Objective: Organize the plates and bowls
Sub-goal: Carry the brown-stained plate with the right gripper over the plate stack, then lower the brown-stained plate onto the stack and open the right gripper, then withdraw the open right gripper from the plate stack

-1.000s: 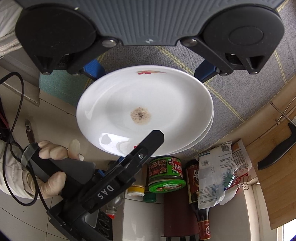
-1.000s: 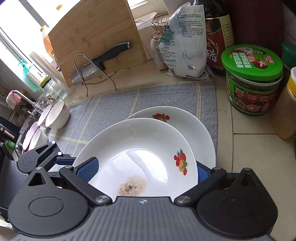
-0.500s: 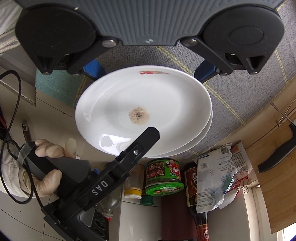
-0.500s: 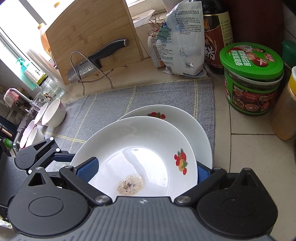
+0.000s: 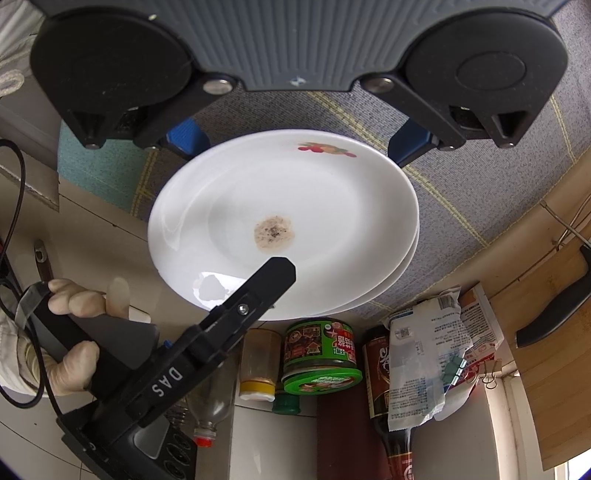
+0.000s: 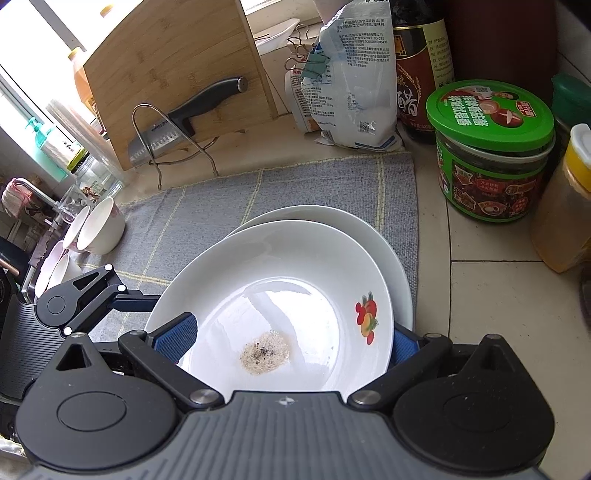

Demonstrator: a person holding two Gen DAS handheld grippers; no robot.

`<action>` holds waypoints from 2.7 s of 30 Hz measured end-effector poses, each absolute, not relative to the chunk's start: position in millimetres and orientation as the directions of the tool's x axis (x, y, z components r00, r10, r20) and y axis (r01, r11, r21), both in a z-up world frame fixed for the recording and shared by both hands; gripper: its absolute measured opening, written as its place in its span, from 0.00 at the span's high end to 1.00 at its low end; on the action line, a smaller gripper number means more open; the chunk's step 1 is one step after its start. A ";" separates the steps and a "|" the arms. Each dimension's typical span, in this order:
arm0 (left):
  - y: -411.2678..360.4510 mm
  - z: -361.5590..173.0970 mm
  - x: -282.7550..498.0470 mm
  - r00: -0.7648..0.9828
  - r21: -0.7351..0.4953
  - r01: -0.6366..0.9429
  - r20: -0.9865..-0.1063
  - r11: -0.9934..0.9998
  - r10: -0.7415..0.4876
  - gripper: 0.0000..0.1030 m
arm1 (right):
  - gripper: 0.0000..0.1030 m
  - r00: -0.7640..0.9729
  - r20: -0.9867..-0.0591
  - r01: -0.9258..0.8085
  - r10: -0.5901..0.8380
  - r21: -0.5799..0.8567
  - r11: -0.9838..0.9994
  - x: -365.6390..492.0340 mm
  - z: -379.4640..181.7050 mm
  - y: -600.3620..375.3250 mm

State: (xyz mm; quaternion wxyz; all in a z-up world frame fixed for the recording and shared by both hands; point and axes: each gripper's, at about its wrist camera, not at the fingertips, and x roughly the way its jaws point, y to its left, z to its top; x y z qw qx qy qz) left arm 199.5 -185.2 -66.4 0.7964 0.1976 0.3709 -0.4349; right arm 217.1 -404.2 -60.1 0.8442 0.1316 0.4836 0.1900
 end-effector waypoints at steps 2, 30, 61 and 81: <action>-185.4 -67.0 200.2 0.347 -0.007 0.840 -0.763 0.543 -0.545 0.02 | 0.00 0.463 -0.765 -0.191 0.448 0.408 0.893 216.0 -59.5 -405.1; -184.0 -66.8 199.1 0.370 0.034 0.852 -0.745 0.522 -0.555 0.01 | 0.00 0.478 -0.801 -0.160 0.359 0.323 0.933 203.8 -49.1 -395.9; -182.6 -63.2 197.6 0.372 0.052 0.870 -0.720 0.490 -0.585 0.01 | 0.00 0.481 -0.849 -0.170 0.219 0.155 0.973 195.0 -47.3 -376.3; -164.9 -38.5 193.7 0.473 0.036 0.801 -0.650 0.597 -0.595 0.01 | 0.00 0.603 -0.773 -0.177 0.196 0.109 0.978 182.9 -29.0 -376.4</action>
